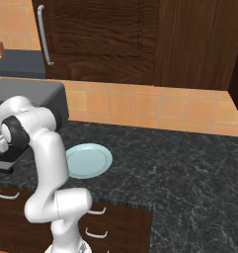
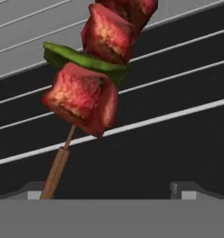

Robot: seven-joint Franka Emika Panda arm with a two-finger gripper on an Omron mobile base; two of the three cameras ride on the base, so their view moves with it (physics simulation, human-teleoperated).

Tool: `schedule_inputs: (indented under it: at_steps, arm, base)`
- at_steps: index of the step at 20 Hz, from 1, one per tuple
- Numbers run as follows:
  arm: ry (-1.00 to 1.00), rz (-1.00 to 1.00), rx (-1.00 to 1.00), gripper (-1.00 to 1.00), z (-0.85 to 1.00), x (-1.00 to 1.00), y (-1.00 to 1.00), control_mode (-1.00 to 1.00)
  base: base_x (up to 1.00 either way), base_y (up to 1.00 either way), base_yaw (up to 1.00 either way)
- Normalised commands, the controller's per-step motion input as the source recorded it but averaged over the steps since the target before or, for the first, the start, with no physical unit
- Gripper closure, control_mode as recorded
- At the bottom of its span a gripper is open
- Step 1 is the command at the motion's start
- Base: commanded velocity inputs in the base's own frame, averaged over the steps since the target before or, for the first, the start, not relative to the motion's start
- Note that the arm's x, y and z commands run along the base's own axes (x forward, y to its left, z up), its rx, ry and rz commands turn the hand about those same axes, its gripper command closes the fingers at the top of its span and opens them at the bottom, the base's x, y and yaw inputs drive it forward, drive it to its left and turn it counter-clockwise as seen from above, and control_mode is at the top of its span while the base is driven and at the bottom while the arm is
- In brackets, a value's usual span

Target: Pick up the kebab skewer and baguette bread, and place them inside the toaster oven. Close the toaster oven door and start by setting the timer.

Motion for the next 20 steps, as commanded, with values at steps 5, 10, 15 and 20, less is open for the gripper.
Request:
schedule_inputs:
  at_steps: [5,10,15,20]
  arm:
    - [0.0,-0.06,-0.05,-1.0,-0.2,0.48,-0.17,-1.0]
    - [0.0,-0.06,0.0,-1.0,-0.1,0.42,-0.28,-1.0]
    - [0.0,-0.08,0.0,-1.0,-0.01,0.51,-0.36,-1.0]
    - [-0.04,-0.07,0.0,-1.0,0.0,0.3,-0.2,-1.0]
  base:
    - [0.0,0.0,0.0]
    - [0.0,0.0,0.0]
    - [0.0,0.0,0.0]
    - [0.0,0.0,0.0]
